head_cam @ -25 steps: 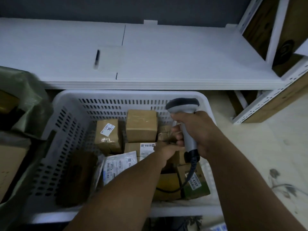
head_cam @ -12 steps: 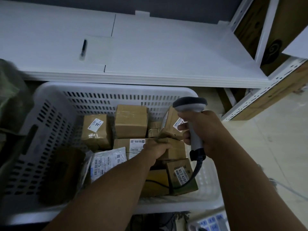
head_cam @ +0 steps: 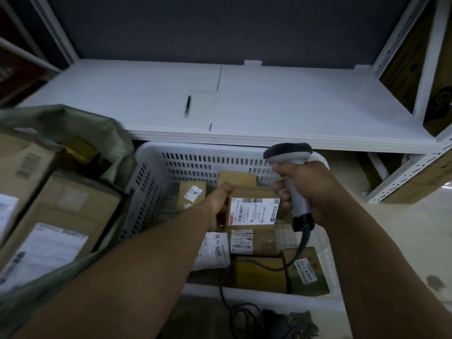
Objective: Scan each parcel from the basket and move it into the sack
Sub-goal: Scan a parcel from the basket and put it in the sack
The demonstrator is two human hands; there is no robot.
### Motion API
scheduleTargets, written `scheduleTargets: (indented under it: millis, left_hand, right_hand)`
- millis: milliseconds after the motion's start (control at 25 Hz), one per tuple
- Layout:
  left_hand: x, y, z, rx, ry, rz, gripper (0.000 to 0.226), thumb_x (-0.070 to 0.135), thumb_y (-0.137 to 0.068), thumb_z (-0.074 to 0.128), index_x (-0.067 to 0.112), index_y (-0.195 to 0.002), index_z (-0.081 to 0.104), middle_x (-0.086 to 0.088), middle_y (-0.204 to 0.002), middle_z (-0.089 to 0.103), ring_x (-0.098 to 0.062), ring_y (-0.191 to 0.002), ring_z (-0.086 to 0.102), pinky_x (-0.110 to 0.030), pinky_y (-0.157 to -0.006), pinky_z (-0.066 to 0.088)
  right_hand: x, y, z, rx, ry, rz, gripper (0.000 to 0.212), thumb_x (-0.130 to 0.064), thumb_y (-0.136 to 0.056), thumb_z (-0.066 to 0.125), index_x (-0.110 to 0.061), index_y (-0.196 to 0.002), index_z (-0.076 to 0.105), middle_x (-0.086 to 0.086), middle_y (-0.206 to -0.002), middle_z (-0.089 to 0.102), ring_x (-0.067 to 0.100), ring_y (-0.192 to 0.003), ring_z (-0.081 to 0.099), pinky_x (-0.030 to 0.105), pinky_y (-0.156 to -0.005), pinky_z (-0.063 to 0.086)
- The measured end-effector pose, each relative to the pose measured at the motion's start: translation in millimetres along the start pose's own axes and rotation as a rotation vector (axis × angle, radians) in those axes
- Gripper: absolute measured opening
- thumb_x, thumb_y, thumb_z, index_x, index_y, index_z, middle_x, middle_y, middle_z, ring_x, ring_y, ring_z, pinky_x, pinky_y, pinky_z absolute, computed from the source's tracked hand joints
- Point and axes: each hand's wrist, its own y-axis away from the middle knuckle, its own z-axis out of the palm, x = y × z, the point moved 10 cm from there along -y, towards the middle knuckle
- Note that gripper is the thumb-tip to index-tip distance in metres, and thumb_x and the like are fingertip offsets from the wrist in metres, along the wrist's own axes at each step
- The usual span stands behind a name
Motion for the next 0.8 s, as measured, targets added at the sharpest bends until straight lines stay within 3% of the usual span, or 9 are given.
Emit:
scheduleTargets:
  millis: [80, 160, 360, 560, 720, 800]
  left_hand:
    - [14.3, 20.6, -34.5, 0.067, 0.100, 0.008, 0.045, 0.056, -0.091, 0.057, 0.013, -0.077, 0.063, -0.009, -0.072, 0.073, -0.028, -0.075, 0.072, -0.037, -0.074, 0.058]
    - [27.5, 39.0, -68.7, 0.126, 0.188, 0.028, 0.048, 0.058, -0.090, 0.060, 0.012, -0.083, 0.071, -0.011, -0.076, 0.076, -0.028, -0.075, 0.073, -0.037, -0.068, 0.059]
    - [36.1, 62.8, -127.7, 0.184, 0.239, 0.057, 0.069, 0.072, -0.080, 0.061, 0.013, -0.114, 0.077, -0.011, -0.097, 0.079, -0.030, -0.098, 0.072, -0.046, -0.086, 0.059]
    - [29.8, 71.0, -140.8, 0.191, 0.298, 0.070, 0.065, 0.072, -0.087, 0.055, 0.014, -0.106, 0.076, -0.009, -0.080, 0.078, -0.026, -0.080, 0.070, -0.031, -0.058, 0.057]
    - [33.8, 70.8, -141.4, 0.190, 0.303, 0.081, 0.069, 0.073, -0.089, 0.049, 0.013, -0.110, 0.076, -0.011, -0.092, 0.078, -0.028, -0.085, 0.069, -0.033, -0.069, 0.054]
    - [36.0, 70.2, -140.5, 0.184, 0.329, 0.083, 0.066, 0.071, -0.091, 0.048, 0.013, -0.103, 0.076, -0.011, -0.084, 0.078, -0.028, -0.083, 0.069, -0.033, -0.071, 0.053]
  right_hand:
    - [-9.8, 11.2, 16.0, -0.041, -0.018, -0.016, 0.025, -0.021, -0.093, 0.069, 0.002, -0.103, 0.067, 0.013, -0.072, 0.068, 0.019, -0.049, 0.053, 0.029, -0.047, 0.046]
    - [-19.7, 23.4, 34.8, -0.110, -0.044, -0.035, 0.022, -0.018, -0.094, 0.067, 0.003, -0.102, 0.066, 0.012, -0.070, 0.065, 0.018, -0.048, 0.050, 0.028, -0.045, 0.043]
    - [-45.7, 55.4, 68.7, -0.249, 0.045, -0.124, 0.019, -0.021, -0.092, 0.072, -0.003, -0.093, 0.069, 0.010, -0.066, 0.059, 0.018, -0.046, 0.048, 0.028, -0.045, 0.040]
    - [-59.0, 81.6, 87.8, -0.343, 0.104, -0.137, 0.020, -0.020, -0.091, 0.071, -0.006, -0.079, 0.066, 0.010, -0.063, 0.055, 0.017, -0.044, 0.046, 0.026, -0.044, 0.039]
    - [-64.1, 89.7, 90.0, -0.366, 0.114, -0.140, 0.019, -0.020, -0.091, 0.072, -0.006, -0.079, 0.068, 0.010, -0.062, 0.056, 0.017, -0.043, 0.046, 0.026, -0.046, 0.038]
    - [-66.7, 90.1, 86.6, -0.352, 0.112, -0.143, 0.017, -0.020, -0.091, 0.072, -0.007, -0.080, 0.069, 0.010, -0.063, 0.056, 0.017, -0.044, 0.046, 0.026, -0.046, 0.038]
